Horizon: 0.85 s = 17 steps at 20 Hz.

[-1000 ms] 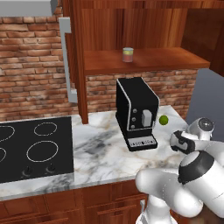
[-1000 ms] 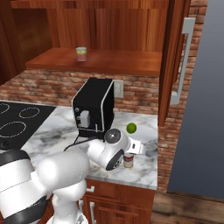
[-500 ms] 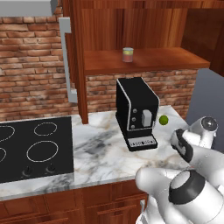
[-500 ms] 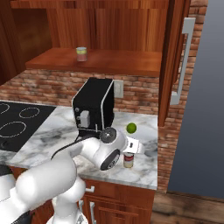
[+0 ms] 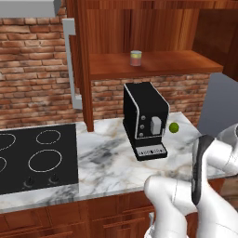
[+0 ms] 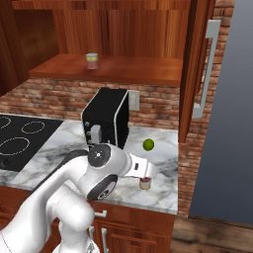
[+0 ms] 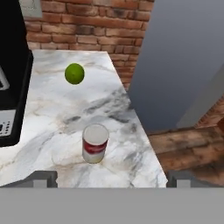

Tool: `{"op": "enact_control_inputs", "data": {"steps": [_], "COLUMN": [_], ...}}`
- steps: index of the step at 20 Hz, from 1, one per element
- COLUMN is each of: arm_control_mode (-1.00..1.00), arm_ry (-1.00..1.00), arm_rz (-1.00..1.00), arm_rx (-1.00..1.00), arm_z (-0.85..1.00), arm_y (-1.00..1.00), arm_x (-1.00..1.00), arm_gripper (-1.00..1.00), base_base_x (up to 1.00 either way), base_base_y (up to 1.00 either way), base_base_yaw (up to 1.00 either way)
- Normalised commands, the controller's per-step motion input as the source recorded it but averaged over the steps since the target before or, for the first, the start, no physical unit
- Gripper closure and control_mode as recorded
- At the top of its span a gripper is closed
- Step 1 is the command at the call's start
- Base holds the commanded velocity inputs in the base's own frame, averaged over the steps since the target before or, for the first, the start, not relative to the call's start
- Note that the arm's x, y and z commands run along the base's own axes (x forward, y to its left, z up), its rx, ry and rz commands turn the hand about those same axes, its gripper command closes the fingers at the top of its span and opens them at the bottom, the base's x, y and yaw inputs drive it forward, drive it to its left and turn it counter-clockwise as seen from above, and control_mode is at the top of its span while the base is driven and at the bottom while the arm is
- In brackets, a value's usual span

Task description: Restock the canned food cabinet by taking the new fresh canned food from the counter and placing it in the cabinet. Then, take the old canned food from the cabinet and place it on the counter.

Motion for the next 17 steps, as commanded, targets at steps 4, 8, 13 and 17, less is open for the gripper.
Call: {"op": "enact_control_inputs", "data": {"steps": [4, 8, 13, 17], "arm_control_mode": [-1.00, -1.00, -1.00, -1.00], "arm_ry": [-0.01, -0.09, -0.14, -0.20], "arm_rz": [0.00, 0.00, 0.00, 0.03], "arm_rx": [0.00, -0.01, -0.07, -0.18], "arm_z": [1.00, 1.00, 1.00, 1.00], "arm_y": [0.04, 0.26, 0.55, 0.80], "arm_x": [-1.00, -1.00, -1.00, -0.99], "arm_gripper": [-1.00, -1.00, -1.00, -1.00], "base_base_x": [0.00, 0.00, 0.00, 0.00], "base_base_y": [0.00, 0.00, 0.00, 0.00], "base_base_yaw": [0.00, 0.00, 0.00, 0.00]}}
